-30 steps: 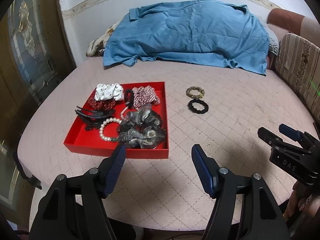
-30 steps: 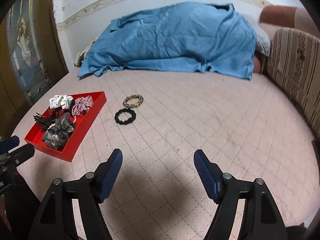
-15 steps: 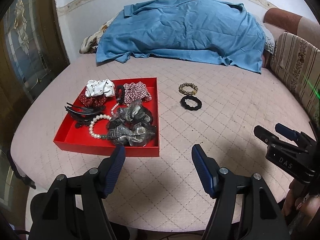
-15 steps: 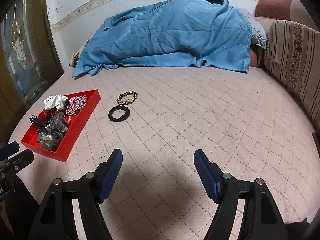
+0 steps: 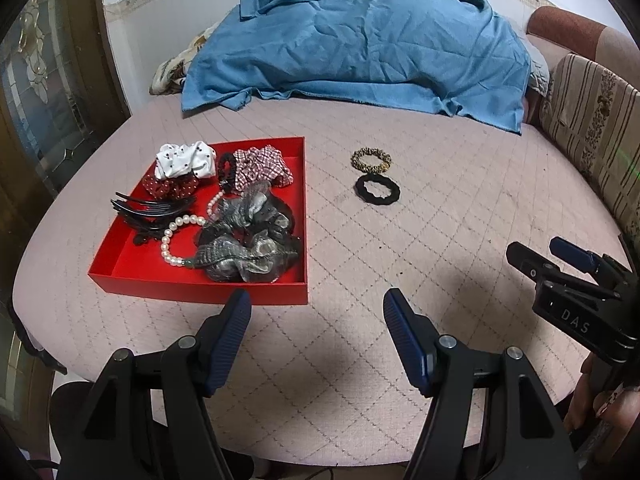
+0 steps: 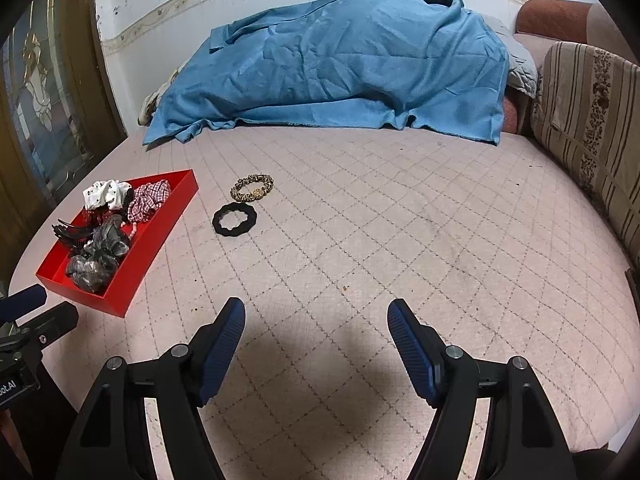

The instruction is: Organize jewelry

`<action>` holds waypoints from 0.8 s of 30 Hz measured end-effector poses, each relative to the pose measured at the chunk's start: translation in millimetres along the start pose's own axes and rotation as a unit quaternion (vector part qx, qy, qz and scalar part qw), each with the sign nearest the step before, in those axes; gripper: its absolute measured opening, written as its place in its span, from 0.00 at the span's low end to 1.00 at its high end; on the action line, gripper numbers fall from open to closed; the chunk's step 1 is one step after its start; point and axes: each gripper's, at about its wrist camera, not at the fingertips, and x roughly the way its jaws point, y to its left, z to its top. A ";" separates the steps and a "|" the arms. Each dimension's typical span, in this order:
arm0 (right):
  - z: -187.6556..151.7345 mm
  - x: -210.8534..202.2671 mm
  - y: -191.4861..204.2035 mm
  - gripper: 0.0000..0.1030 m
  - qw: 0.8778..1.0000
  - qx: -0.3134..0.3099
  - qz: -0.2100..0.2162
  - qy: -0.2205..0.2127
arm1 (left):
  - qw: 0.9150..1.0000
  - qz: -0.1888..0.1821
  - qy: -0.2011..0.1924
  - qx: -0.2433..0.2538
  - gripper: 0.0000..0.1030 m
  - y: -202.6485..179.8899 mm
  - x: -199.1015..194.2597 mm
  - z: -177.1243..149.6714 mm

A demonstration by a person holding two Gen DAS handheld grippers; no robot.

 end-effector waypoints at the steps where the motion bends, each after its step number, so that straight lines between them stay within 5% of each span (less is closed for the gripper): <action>1: 0.1 1.0 -0.5 0.76 1.000 0.000 0.000 0.001 | 1.000 -0.001 0.003 0.002 0.66 -0.5 2.4 0.5; 10: 7.8 18.7 -7.2 0.76 1.000 0.000 0.013 0.019 | 1.000 -0.009 0.019 0.006 0.66 -4.8 19.3 0.0; 18: 66.8 65.7 -1.1 0.76 0.997 -0.017 0.065 0.029 | 0.999 -0.042 0.005 0.001 0.66 -6.2 26.4 2.0; 24: 111.8 131.1 30.0 0.52 0.993 -0.046 0.083 0.065 | 0.998 -0.057 0.005 0.001 0.66 -1.7 35.2 3.0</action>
